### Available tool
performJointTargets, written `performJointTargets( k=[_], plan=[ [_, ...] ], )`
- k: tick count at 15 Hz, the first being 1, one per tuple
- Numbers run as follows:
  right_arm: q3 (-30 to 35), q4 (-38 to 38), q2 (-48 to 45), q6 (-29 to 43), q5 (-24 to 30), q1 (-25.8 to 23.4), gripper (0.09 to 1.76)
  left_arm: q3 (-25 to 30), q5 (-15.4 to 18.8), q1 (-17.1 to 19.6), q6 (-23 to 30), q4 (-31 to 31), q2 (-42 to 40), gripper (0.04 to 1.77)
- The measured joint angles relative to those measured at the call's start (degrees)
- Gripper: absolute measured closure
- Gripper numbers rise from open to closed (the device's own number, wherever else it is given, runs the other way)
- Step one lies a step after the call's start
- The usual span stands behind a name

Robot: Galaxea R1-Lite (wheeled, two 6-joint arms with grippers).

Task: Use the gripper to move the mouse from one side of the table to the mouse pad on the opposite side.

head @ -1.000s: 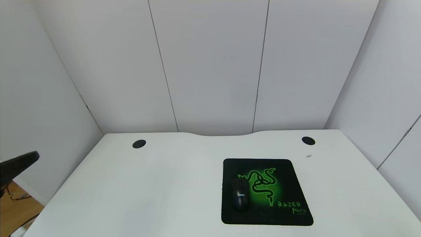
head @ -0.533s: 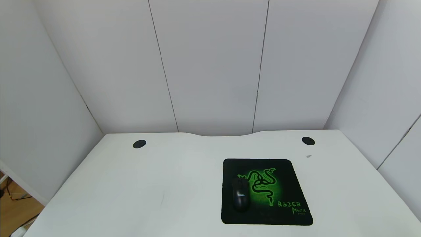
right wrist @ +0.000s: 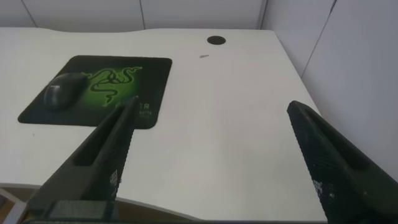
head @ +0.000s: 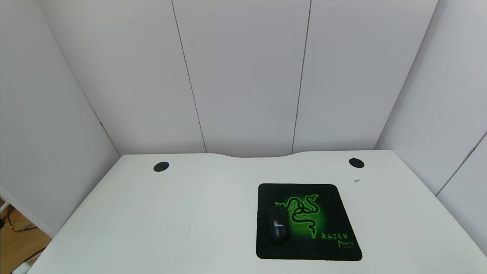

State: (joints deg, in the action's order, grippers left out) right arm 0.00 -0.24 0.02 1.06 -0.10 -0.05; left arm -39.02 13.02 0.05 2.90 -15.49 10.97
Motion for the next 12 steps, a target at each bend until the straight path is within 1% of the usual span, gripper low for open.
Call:
performJointTargets(
  k=[1, 3, 6, 9, 12],
  plan=[
    [0.0, 0.0, 0.0, 0.0, -0.01, 0.0, 0.14, 0.52, -0.41, -0.12, -0.59, -0.24, -1.69, 0.09],
    [0.0, 0.0, 0.0, -0.02, -0.01, 0.0, 0.14, 2.15, -2.43, -0.18, -2.69, 0.67, -4.58, 0.09],
    [0.0, 0.02, 0.0, 0.0, 0.0, 0.02, 0.14, 5.49, -3.12, -0.23, -3.28, 3.93, -7.84, 0.09],
    [0.0, 0.0, 0.0, 0.02, 0.0, 0.0, 0.14, 11.33, -3.5, -0.23, -3.33, 9.75, -9.98, 0.09],
    [0.0, 0.02, 0.0, -0.02, 0.0, -0.02, 0.14, 18.8, -5.45, -0.23, -3.8, 16.09, -10.84, 0.09]
  ],
)
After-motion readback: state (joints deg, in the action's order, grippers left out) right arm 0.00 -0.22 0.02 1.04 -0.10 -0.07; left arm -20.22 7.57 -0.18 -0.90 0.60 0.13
